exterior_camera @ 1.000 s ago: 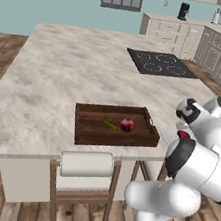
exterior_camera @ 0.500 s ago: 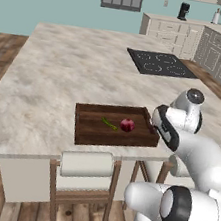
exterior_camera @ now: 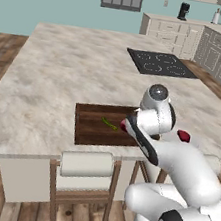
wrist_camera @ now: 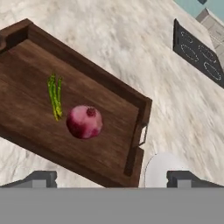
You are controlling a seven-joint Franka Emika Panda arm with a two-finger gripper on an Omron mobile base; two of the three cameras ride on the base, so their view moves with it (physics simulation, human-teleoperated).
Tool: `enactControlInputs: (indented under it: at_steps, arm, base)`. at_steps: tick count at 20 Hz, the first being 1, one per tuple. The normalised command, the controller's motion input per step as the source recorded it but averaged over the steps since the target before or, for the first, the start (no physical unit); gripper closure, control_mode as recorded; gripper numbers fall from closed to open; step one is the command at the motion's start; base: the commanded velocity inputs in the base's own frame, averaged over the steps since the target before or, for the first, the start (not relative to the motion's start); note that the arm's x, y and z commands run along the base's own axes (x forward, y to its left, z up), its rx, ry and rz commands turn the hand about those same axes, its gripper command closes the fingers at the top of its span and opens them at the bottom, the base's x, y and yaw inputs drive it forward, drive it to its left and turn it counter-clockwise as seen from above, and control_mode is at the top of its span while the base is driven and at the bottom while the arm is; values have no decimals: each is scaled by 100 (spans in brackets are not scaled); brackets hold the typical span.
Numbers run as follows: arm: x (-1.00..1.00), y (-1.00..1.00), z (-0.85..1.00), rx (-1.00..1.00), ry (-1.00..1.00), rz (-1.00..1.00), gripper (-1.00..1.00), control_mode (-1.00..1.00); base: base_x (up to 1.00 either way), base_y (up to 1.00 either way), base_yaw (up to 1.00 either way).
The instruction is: Create a steak meal by picking up the steak and asparagus from the tray and placing them on the plate. Leave the pomegranate on the tray.
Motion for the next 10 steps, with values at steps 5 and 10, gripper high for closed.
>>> enactControlInputs:
  at_steps: [5,10]
  arm:
    - [3,87,3,0,12,6,-100,-100]
    - [18,60,0,4,18,7,-100,-100]
  base:
    - [0,0,0]
    - [0,0,0]
